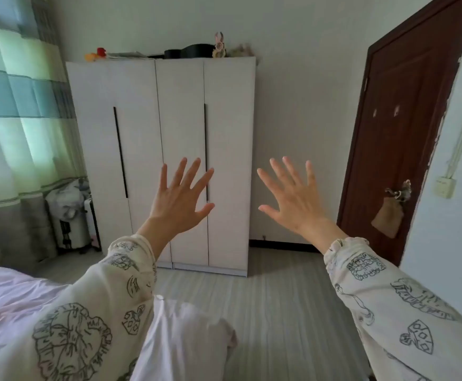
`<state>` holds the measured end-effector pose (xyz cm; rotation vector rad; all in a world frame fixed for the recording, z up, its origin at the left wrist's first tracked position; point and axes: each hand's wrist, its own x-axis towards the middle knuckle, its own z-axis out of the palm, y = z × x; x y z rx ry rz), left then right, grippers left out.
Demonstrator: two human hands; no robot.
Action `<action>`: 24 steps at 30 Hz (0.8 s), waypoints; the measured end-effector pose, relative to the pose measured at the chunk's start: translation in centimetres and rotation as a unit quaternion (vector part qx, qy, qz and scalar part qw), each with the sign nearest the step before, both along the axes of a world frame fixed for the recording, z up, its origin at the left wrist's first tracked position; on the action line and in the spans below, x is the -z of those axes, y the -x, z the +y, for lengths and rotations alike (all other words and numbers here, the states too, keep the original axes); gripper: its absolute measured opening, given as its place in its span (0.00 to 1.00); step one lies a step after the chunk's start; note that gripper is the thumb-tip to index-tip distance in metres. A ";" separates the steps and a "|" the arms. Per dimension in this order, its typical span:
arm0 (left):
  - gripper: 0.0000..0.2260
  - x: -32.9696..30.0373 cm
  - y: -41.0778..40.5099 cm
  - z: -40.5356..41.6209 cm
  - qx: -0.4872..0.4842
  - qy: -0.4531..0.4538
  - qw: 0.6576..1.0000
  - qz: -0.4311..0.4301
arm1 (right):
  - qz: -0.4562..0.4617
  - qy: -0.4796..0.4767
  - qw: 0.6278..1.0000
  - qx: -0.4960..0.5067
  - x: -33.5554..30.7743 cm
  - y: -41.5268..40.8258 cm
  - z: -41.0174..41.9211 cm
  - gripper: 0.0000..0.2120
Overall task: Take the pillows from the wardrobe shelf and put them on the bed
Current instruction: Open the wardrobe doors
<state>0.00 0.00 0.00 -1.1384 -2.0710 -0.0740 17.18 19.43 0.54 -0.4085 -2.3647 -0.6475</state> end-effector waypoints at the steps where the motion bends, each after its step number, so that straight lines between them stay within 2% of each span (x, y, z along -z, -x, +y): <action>1: 0.34 0.4 1.0 1.1 -0.001 0.007 1.000 -0.013 | -0.009 0.005 1.000 0.009 0.3 1.3 0.9 0.36; 6: 0.32 2.8 8.2 7.4 0.022 0.000 0.998 -0.062 | -0.032 0.012 0.999 0.005 1.6 9.2 6.2 0.33; 9: 0.30 3.6 12.4 11.0 0.037 0.004 0.995 -0.095 | 0.007 0.058 0.998 -0.024 2.3 13.5 9.3 0.32; 14: 0.28 4.5 17.3 16.9 0.078 -0.043 0.983 -0.162 | 0.073 0.116 0.988 -0.074 3.7 19.0 14.5 0.31; 18: 0.27 5.9 21.4 21.6 0.097 -0.094 0.965 -0.225 | 0.065 0.153 0.982 -0.089 5.8 23.2 19.8 0.30; 21: 0.26 7.4 24.7 25.1 0.095 -0.111 0.959 -0.241 | 0.046 0.171 0.979 -0.105 7.4 26.6 23.8 0.30; 24: 0.25 8.6 28.4 29.0 0.083 -0.112 0.959 -0.247 | 0.068 0.209 0.968 -0.121 8.4 30.2 28.4 0.30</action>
